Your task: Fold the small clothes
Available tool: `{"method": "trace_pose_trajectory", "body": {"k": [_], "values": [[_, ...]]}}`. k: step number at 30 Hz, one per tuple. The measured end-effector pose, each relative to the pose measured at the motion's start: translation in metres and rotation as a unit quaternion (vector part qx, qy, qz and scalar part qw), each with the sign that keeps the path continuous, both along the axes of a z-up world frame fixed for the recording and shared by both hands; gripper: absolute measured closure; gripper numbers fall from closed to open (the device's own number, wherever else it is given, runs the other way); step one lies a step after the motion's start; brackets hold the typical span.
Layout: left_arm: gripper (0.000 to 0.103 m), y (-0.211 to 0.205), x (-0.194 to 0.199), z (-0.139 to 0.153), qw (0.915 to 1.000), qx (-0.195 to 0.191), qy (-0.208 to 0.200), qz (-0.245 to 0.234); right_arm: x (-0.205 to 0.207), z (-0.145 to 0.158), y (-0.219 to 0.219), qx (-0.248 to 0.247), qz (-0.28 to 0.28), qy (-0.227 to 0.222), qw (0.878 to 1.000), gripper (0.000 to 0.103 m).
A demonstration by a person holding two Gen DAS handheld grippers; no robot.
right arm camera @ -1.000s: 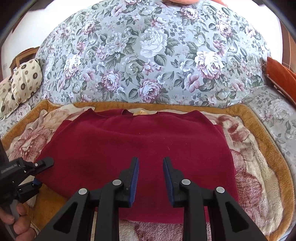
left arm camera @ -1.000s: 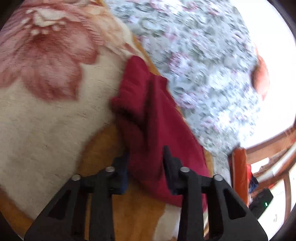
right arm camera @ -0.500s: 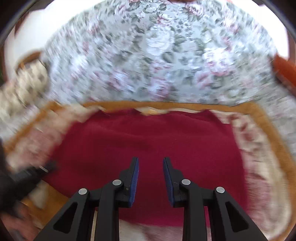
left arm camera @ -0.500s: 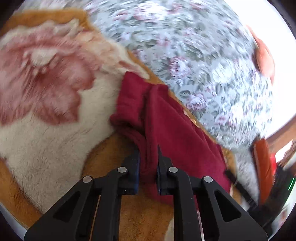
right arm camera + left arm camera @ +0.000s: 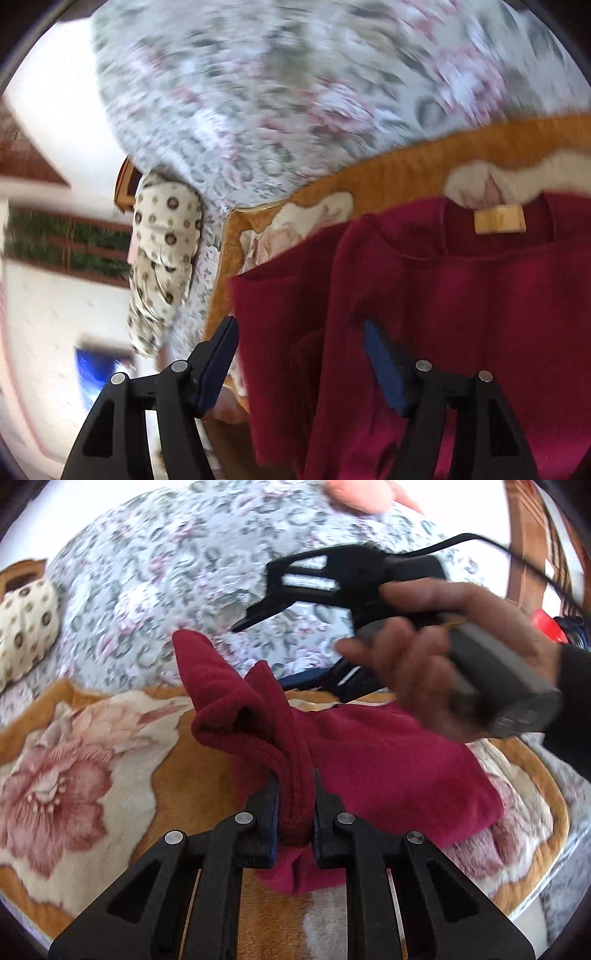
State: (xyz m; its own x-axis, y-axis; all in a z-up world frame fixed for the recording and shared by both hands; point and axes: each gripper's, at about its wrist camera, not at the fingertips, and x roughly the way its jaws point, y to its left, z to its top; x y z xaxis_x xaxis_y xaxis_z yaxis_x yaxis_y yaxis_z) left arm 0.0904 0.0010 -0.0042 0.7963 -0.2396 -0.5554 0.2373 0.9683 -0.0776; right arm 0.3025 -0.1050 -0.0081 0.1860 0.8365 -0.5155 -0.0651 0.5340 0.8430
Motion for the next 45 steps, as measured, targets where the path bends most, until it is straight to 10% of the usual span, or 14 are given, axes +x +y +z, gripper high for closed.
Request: {"method": "trace_pose_trajectory", "body": {"k": [7,16,22,33,45], "values": [[0.091,-0.019,-0.003,0.002,0.9988,0.029,-0.006,-0.039,0.008,0.014,0.005,0.057,0.017,-0.028,0.998,0.032],[0.091,-0.024,-0.002,0.002,0.9988,0.026,-0.001,-0.041,0.004,0.042,0.054,-0.152,0.094,-0.119,0.977,0.029],[0.091,-0.018,-0.002,0.003,0.9991,0.006,0.000,-0.042,0.010,0.041,0.048,-0.172,0.105,-0.124,0.972,0.083],[0.092,-0.098,-0.010,0.033,0.9902,-0.052,0.007,-0.130,-0.012,0.055,-0.111,-0.234,0.017,-0.117,0.965,0.087],[0.091,-0.186,-0.002,0.006,0.9784,-0.023,0.078,-0.190,-0.036,0.024,-0.207,-0.309,-0.003,-0.110,0.945,0.087]]}}
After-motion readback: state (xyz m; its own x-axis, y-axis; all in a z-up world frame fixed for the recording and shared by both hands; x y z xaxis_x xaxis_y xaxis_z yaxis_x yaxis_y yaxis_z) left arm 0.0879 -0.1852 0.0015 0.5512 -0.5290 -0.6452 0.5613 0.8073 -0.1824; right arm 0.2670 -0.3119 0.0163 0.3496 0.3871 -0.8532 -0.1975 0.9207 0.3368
